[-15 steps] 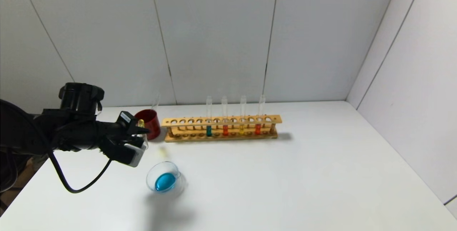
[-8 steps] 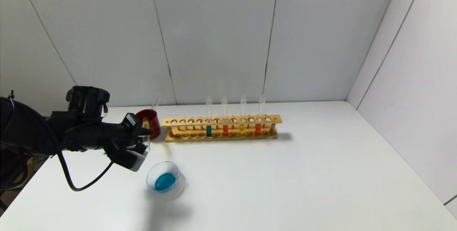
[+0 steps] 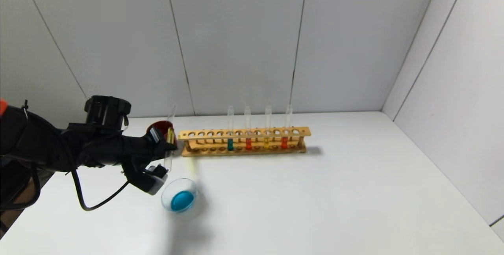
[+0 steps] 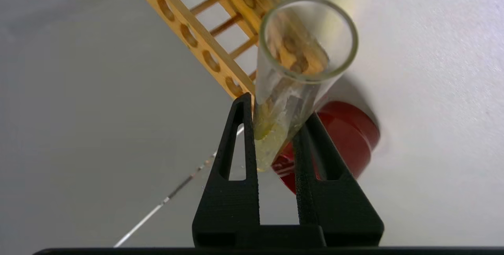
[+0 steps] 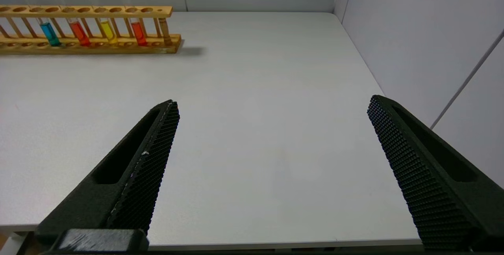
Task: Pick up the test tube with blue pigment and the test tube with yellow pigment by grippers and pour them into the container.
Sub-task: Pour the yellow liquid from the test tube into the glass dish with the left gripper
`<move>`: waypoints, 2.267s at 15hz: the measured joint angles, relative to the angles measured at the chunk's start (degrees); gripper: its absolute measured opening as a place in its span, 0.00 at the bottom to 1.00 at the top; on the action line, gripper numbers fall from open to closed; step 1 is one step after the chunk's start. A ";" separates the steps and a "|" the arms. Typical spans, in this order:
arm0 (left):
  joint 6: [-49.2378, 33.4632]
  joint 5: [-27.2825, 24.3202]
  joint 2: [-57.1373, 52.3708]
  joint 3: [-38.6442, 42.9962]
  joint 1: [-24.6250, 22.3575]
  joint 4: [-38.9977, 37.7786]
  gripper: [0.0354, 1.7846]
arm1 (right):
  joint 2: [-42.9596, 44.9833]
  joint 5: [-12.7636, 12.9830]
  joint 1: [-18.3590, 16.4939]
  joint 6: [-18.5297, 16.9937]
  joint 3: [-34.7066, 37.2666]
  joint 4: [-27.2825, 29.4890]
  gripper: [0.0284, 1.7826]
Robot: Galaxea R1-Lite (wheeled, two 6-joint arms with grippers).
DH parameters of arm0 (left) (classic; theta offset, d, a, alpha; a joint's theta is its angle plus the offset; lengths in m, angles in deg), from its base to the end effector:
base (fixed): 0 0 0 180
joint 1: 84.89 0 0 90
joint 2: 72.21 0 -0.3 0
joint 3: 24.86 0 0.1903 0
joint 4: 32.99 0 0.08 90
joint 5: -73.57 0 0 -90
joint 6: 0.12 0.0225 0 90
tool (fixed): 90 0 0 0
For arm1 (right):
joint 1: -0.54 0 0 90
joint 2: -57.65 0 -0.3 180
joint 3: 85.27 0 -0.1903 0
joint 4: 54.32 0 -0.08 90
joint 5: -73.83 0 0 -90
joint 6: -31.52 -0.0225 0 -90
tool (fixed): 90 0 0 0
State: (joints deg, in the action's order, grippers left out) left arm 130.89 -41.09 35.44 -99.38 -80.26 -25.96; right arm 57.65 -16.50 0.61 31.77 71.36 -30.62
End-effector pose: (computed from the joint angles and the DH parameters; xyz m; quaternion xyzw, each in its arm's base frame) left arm 0.3253 -0.0358 0.1171 0.8022 -0.0759 -0.4061 0.4311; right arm -0.0228 0.0001 0.0749 -0.0022 0.0029 0.0035 1.0000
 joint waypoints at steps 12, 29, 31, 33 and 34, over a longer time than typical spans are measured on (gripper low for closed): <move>9.14 -0.94 1.90 -3.01 0.60 -1.91 0.15 | 0.00 0.02 0.00 0.00 0.00 0.00 0.98; 14.34 -1.94 3.43 -2.38 1.95 -5.99 0.15 | 0.00 0.00 0.00 0.00 0.00 0.00 0.98; 14.34 -1.90 3.29 -2.05 2.01 -6.05 0.15 | 0.00 0.04 0.00 0.00 0.00 0.00 0.98; 14.41 -1.90 3.25 -1.82 2.08 -6.21 0.15 | 0.00 0.02 0.00 -0.02 0.00 0.00 0.98; 14.43 -1.90 3.18 -1.77 2.12 -6.84 0.15 | 0.00 0.00 0.00 0.00 0.00 0.00 0.98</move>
State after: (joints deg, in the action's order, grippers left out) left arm 145.32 -43.00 38.62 -101.15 -78.14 -32.80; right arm 57.65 -16.50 0.61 31.77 71.36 -30.62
